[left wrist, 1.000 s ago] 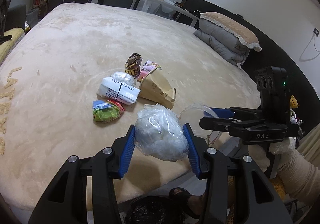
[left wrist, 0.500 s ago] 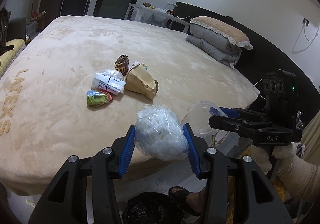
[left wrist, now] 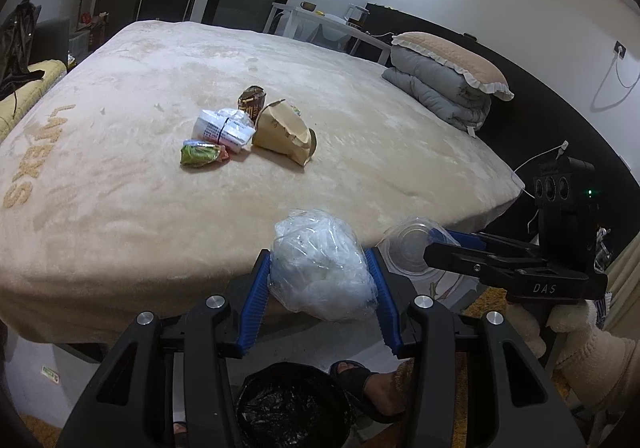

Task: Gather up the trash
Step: 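Carry the white bag and clear cup down over the black bin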

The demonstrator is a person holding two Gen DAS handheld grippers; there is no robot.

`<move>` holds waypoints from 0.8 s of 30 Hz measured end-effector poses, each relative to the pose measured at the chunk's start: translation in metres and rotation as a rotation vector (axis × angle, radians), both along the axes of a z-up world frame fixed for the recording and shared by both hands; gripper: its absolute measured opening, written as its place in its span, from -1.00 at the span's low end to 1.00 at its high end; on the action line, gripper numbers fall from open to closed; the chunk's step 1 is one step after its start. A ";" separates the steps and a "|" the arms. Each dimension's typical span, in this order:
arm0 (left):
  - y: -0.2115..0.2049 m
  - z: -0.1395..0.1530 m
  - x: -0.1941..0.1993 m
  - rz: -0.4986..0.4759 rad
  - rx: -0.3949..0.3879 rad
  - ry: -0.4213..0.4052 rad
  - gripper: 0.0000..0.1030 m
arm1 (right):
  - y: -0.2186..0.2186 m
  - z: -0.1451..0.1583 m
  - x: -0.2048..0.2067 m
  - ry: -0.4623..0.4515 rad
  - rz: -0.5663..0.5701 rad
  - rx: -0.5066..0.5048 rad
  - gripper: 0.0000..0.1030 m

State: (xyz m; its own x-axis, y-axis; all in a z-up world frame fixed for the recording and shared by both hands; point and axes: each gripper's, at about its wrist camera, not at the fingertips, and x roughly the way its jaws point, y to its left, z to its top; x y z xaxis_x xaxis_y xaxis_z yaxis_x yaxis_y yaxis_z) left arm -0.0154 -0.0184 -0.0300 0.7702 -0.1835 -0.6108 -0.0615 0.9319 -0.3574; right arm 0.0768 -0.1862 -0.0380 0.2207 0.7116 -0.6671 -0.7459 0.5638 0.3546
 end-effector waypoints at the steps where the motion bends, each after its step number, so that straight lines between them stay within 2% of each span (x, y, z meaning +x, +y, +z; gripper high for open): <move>1: -0.002 -0.004 -0.001 0.000 -0.005 0.010 -0.10 | -0.001 -0.003 -0.002 0.008 0.003 -0.006 0.32; 11: -0.025 -0.038 -0.013 -0.030 -0.047 0.135 -0.10 | -0.010 -0.040 -0.017 0.148 0.009 -0.091 0.33; 17: -0.032 -0.066 -0.013 -0.041 -0.072 0.252 -0.10 | -0.012 -0.073 -0.019 0.259 -0.013 -0.179 0.33; 20: -0.033 -0.080 -0.012 -0.041 -0.071 0.323 -0.10 | -0.012 -0.091 -0.016 0.343 -0.026 -0.225 0.33; 24: -0.033 -0.102 -0.008 -0.052 -0.106 0.430 -0.10 | -0.011 -0.112 -0.012 0.413 -0.042 -0.293 0.33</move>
State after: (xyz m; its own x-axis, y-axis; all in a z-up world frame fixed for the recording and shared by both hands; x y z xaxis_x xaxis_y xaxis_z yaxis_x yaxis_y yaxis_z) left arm -0.0237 -0.0516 -0.1316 0.4386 -0.2938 -0.8493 -0.1796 0.8973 -0.4032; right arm 0.0647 -0.1976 -0.1495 -0.0787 0.4774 -0.8751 -0.5514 0.7105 0.4372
